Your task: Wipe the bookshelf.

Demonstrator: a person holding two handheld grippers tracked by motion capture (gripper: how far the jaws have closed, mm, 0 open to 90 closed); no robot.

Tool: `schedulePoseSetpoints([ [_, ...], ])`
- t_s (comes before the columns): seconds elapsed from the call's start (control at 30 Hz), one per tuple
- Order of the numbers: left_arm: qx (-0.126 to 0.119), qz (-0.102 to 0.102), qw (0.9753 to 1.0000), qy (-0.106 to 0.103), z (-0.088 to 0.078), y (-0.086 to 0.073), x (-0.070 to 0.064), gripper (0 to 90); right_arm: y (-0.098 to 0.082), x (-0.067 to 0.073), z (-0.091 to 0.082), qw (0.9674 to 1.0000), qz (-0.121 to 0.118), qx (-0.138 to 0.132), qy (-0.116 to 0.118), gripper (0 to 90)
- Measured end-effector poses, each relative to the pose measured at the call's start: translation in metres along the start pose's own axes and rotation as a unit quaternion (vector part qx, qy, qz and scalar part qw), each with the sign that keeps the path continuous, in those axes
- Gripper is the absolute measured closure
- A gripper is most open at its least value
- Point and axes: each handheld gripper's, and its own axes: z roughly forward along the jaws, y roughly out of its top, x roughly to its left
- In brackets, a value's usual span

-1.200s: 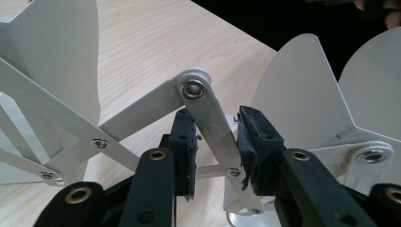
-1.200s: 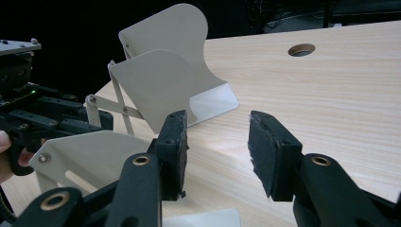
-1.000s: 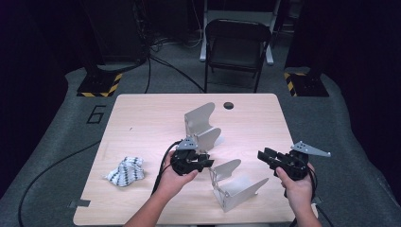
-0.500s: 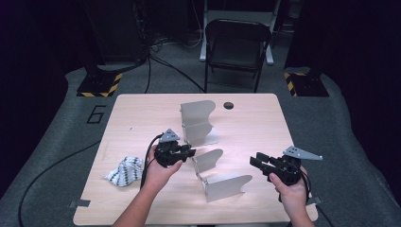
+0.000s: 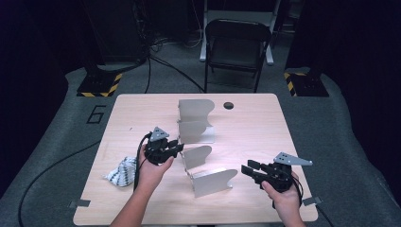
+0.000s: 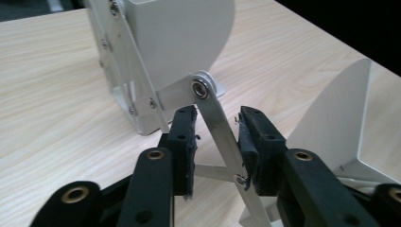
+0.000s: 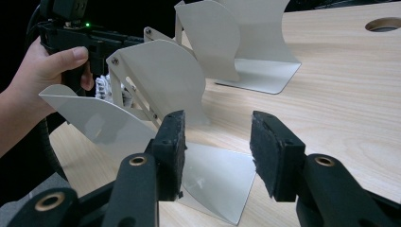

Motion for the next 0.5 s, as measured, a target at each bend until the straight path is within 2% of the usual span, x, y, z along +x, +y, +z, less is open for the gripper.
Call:
schedulePoseSetpoints([
  [0.03, -0.007, -0.010, 0.9999, 0.011, 0.001, 0.000, -0.002, 60.8, -0.001, 0.000, 0.001, 1.0000, 0.002, 0.000, 0.001, 55.6],
  [0.13, -0.019, -0.026, 0.9992, 0.024, 0.003, 0.000, -0.004, 54.2, -0.002, 0.001, 0.004, 1.0000, 0.004, 0.000, 0.002, 55.3],
  [0.2, -0.033, -0.040, 0.9982, 0.029, 0.004, 0.002, -0.005, 52.4, -0.004, 0.001, 0.005, 1.0000, 0.008, 0.002, 0.002, 55.3],
  [0.23, -0.036, -0.046, 0.9980, 0.025, 0.004, 0.003, -0.006, 50.9, -0.004, 0.000, 0.005, 1.0000, 0.006, 0.002, 0.002, 55.2],
  [0.27, -0.039, -0.046, 0.9978, 0.027, 0.005, 0.004, -0.007, 50.3, -0.005, 0.000, 0.006, 1.0000, 0.009, 0.002, 0.001, 55.3],
  [0.43, -0.037, -0.045, 0.9973, 0.043, 0.010, 0.009, -0.012, 54.9, -0.005, -0.001, 0.006, 0.9999, 0.014, 0.000, 0.002, 55.3],
  [0.5, -0.032, -0.039, 0.9971, 0.056, 0.011, 0.010, -0.014, 61.8, -0.005, -0.001, 0.006, 0.9999, 0.015, 0.001, 0.003, 55.3],
])
